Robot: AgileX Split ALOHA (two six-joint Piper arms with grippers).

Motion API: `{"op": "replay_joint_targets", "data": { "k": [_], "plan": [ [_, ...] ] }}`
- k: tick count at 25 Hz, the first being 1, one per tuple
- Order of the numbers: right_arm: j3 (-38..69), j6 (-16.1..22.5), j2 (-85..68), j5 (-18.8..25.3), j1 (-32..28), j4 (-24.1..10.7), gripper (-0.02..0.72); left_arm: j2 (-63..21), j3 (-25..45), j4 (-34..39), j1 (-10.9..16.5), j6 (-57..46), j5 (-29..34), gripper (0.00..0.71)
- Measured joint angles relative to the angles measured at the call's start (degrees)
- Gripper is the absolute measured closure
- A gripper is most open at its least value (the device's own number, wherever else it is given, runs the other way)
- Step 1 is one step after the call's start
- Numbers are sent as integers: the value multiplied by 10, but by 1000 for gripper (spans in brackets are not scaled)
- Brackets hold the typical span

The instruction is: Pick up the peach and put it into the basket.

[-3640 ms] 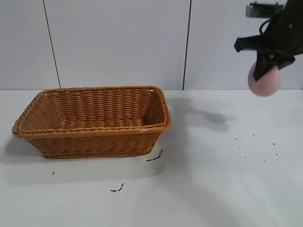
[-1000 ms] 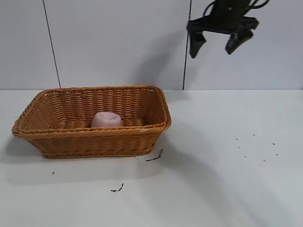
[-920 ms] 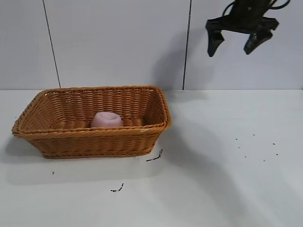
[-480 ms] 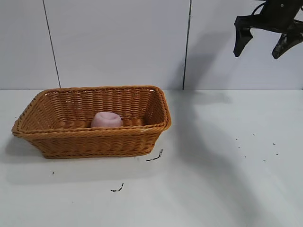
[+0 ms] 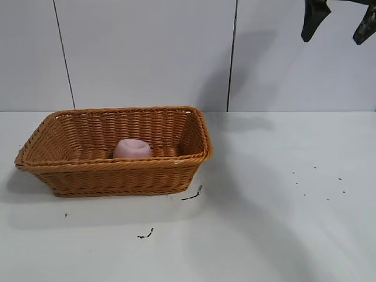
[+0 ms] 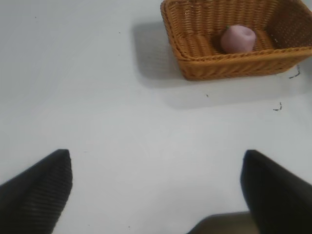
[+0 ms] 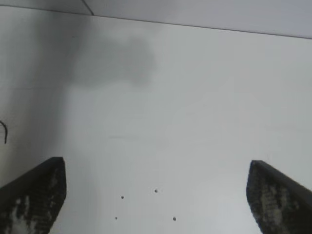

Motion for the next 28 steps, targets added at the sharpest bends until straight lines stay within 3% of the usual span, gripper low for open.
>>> {"op": "replay_joint_targets", "data": {
  "k": [12,16,22,28],
  "plan": [
    [450,0,-429,-1,0,-2,14,0,0,0,0,0,0,18],
    [560,0,-583,-34,0,-5,14,0,0,0,0,0,0,18],
    [669,0,-803,-80,0,-5,14,0,0,0,0,0,0,18],
    [685,2,-946,-107,0,-10,14,0,0,0,0,0,0,18]
  ]
}}
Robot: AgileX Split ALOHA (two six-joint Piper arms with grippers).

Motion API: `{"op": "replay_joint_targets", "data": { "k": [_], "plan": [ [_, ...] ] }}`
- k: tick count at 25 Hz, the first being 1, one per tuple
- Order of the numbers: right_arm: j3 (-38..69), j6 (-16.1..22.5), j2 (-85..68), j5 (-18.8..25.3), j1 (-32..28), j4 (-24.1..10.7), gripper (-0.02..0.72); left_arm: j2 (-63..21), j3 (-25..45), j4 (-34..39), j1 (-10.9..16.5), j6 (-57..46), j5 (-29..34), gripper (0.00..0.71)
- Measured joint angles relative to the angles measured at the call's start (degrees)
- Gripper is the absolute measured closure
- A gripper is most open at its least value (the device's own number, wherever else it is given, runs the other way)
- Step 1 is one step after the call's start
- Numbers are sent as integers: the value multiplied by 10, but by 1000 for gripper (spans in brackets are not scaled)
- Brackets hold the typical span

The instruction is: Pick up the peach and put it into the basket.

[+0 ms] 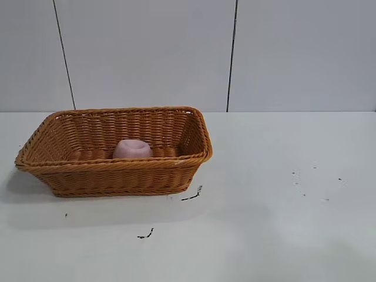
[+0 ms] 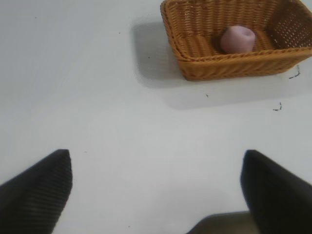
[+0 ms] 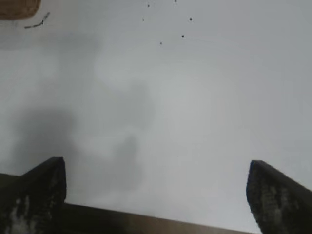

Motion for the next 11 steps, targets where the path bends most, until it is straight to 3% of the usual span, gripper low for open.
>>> {"op": "replay_joint_targets", "data": {
  "k": [11],
  "plan": [
    [1,1,-42,0,0,-2,14,0,0,0,0,0,0,18]
  ]
}}
